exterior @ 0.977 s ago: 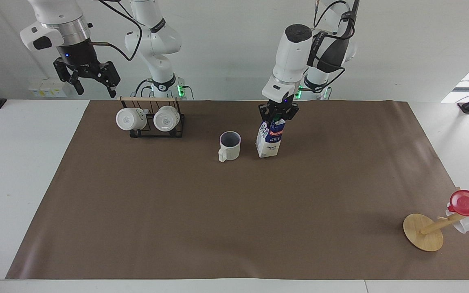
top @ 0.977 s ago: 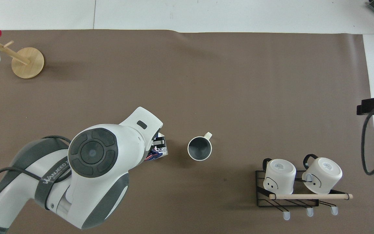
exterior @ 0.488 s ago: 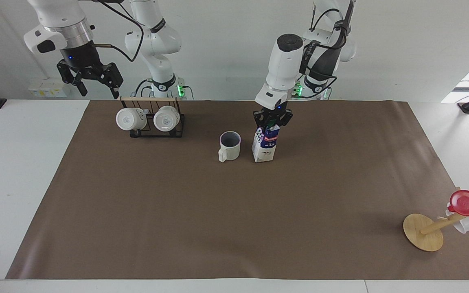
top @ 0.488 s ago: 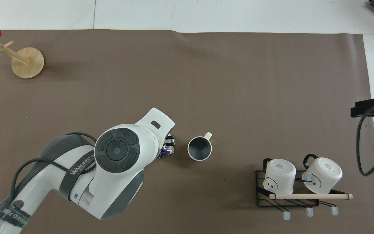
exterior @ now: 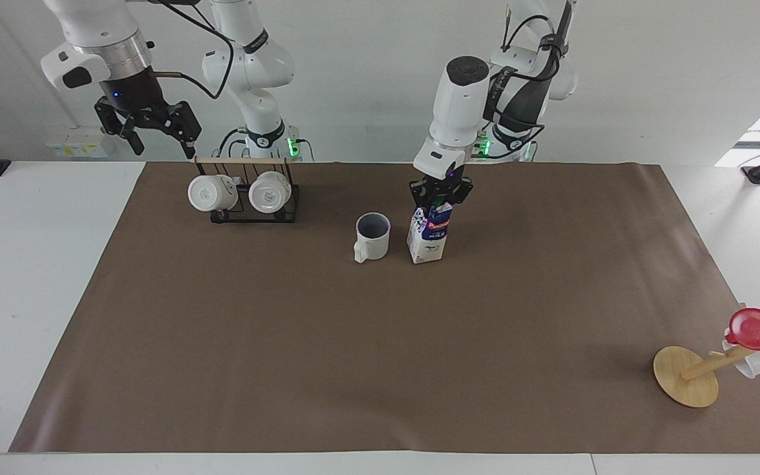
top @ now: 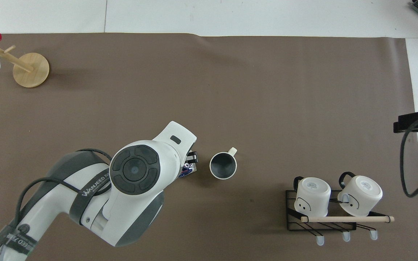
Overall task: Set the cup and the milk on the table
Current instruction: 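Carry the milk carton with the left gripper beside the white mug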
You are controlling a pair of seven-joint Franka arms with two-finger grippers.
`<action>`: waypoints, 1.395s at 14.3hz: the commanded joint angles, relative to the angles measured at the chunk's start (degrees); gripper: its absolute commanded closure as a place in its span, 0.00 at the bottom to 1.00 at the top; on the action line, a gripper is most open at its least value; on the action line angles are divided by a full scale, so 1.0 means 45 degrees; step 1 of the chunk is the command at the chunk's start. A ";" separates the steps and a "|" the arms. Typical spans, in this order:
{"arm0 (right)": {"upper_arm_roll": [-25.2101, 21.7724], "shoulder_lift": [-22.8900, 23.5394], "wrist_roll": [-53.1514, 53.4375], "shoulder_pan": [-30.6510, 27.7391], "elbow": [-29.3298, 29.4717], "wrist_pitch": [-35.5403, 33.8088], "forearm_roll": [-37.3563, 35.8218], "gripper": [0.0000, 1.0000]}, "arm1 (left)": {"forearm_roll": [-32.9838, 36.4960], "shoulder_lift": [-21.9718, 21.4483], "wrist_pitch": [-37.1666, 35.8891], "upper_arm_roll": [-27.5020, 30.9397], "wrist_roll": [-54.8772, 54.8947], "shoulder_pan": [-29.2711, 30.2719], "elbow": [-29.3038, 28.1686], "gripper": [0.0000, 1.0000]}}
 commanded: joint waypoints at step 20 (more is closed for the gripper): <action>0.0002 -0.0060 -0.0302 -0.0091 -0.0134 -0.0181 -0.0185 0.00 | 0.0072 -0.0637 -0.4365 0.0435 0.1636 0.1630 0.3115 0.00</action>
